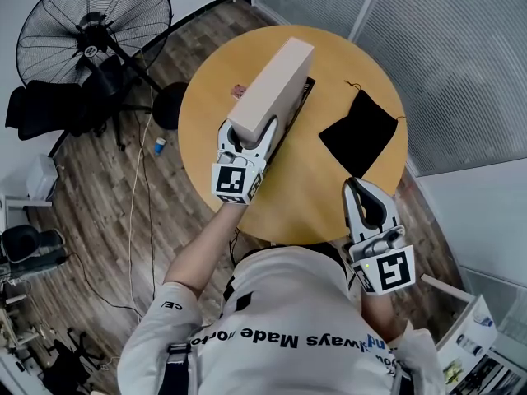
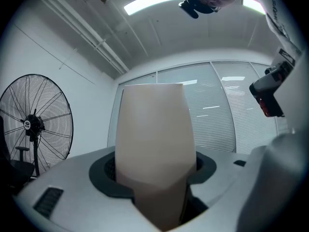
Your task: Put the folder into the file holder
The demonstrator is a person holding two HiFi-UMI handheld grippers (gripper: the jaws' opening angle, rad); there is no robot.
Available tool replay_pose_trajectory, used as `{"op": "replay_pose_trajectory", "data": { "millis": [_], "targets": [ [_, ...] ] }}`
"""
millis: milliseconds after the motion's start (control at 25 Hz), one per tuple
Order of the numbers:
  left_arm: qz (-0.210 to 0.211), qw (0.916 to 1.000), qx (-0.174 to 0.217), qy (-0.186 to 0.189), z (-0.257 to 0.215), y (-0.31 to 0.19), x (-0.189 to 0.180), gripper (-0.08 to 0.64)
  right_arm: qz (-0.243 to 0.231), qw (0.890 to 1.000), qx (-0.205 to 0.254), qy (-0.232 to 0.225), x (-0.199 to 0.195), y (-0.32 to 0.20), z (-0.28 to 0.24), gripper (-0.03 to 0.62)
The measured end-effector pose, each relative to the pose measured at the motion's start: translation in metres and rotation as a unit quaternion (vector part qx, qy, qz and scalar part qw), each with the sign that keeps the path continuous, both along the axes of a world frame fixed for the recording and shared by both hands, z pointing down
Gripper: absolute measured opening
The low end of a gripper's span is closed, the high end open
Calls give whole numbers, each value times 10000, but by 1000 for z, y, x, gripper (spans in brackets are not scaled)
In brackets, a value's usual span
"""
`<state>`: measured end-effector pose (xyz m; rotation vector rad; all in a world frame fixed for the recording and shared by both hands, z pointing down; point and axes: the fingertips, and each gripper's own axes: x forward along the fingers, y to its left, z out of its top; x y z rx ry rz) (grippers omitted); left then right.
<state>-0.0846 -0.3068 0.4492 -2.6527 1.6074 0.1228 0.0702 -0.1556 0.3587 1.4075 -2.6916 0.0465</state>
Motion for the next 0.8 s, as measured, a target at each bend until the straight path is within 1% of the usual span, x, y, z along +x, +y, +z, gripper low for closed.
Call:
{"op": "replay_pose_trajectory", "data": {
  "millis": [800],
  "targets": [
    [-6,10000,27,-83,18,3,1,284,12,9999,-19,109,-2,8,0,41]
  ]
}}
